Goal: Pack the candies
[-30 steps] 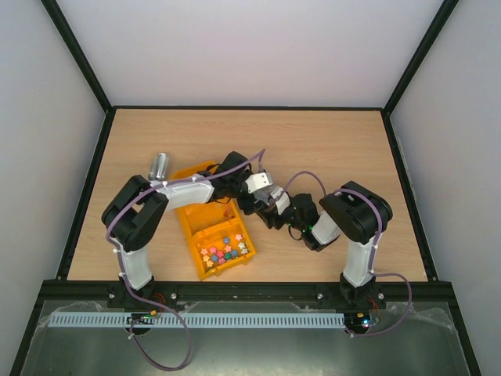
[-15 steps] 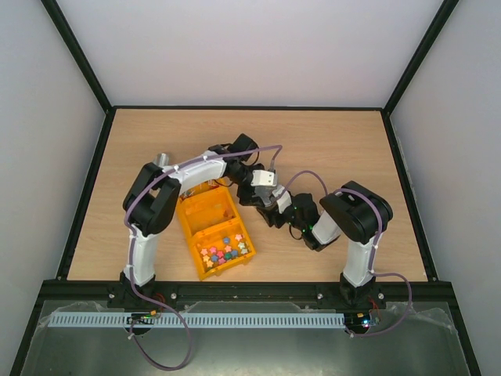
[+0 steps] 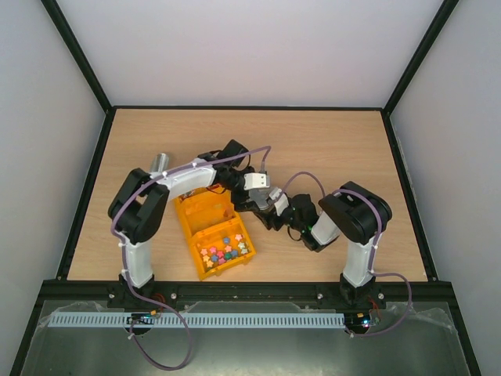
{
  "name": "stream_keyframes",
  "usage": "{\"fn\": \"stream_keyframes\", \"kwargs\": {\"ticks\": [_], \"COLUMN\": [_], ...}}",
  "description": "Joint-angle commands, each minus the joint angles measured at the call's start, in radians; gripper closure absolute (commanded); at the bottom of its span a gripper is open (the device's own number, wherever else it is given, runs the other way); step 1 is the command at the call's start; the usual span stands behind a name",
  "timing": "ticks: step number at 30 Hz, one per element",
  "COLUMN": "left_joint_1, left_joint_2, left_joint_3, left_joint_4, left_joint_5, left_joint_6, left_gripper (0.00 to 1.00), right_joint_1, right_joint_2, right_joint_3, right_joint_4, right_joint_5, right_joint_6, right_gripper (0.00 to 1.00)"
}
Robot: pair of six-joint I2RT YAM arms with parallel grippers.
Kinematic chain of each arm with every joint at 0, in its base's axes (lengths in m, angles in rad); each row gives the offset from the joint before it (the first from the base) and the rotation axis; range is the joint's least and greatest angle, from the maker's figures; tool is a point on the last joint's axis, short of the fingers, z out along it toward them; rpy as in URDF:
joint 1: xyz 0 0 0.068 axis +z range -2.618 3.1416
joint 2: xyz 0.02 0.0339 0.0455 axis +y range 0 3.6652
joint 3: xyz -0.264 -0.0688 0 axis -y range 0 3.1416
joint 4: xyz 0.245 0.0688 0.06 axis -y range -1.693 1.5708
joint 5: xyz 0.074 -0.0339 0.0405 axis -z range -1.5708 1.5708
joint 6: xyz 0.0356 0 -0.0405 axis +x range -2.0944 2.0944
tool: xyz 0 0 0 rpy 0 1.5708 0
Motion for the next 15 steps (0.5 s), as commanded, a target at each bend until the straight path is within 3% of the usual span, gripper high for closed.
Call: {"fn": "stream_keyframes", "kwargs": {"ticks": [1, 6, 15], "left_joint_1": [-0.015, -0.047, -0.103], "left_joint_2": [-0.125, -0.168, -0.167], "left_joint_3": [-0.13, -0.221, -0.305], "left_joint_4": [0.171, 0.325, 0.455], "left_joint_5": [0.006, -0.122, -0.247], "left_joint_6": [-0.174, -0.364, -0.486], "left_gripper": [0.0, 0.01, 0.0], "right_joint_1": [0.006, 0.007, 0.009], "right_joint_2": [0.012, 0.012, 0.01], "right_joint_3": [0.007, 0.009, 0.007], "right_joint_4": [0.009, 0.008, 0.008], "right_joint_5": [-0.004, 0.0, 0.007], "right_joint_6": [-0.004, 0.001, 0.004], "right_gripper": [0.61, 0.6, 0.58]}}
